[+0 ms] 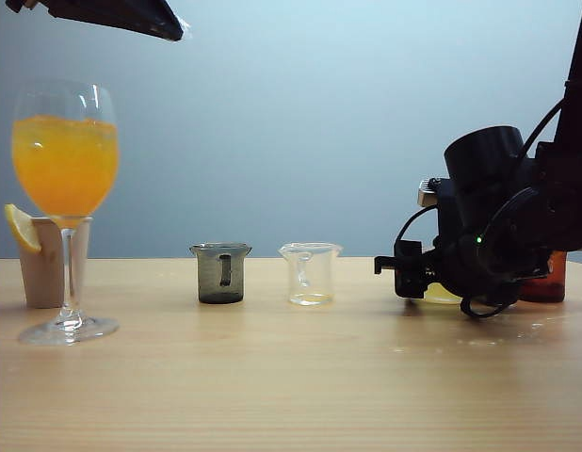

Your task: Pick up the third measuring cup from the left, pour the pineapple juice inside into the goblet, and finally put the measuring cup back in its original place.

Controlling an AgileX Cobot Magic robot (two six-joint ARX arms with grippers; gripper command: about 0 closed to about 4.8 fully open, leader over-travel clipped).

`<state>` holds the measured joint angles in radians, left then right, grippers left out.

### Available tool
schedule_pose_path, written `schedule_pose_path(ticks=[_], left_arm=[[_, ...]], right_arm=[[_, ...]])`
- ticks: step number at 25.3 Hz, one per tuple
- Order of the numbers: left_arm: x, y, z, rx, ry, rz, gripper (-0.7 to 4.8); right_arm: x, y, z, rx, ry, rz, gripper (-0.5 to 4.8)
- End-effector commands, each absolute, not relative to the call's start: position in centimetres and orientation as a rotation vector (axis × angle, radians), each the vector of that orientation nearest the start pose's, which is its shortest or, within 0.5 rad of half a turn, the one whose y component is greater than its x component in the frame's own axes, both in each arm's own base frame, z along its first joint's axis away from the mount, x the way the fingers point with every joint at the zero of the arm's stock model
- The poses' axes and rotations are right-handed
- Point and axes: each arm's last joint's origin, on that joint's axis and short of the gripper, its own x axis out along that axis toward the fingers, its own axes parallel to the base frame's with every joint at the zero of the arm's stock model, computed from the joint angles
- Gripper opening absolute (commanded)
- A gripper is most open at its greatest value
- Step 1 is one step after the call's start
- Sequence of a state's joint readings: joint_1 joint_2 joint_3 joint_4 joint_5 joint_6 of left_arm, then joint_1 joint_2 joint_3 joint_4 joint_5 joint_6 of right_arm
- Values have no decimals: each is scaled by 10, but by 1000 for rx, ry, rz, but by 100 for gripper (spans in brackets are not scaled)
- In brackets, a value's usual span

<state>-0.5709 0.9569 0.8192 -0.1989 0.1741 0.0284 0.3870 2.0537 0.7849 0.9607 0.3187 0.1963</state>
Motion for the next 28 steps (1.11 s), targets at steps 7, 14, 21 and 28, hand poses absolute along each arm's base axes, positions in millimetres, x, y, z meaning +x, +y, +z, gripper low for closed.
schedule_pose_path(ticks=[7,14,21,28], left_arm=[[176,-119,322,77,238,-731,-4],[170,-113,325,83,281,-694,-4],[157,-94,328,179,353,-496,-5],[121,-52,337,157,358,-365,-5]], right_arm=[[337,137,141,114,187,291,168],[334,140,197,111,184,386,135],[341,166,246,100,187,574,135],[322,236,309,23,80,775,135]])
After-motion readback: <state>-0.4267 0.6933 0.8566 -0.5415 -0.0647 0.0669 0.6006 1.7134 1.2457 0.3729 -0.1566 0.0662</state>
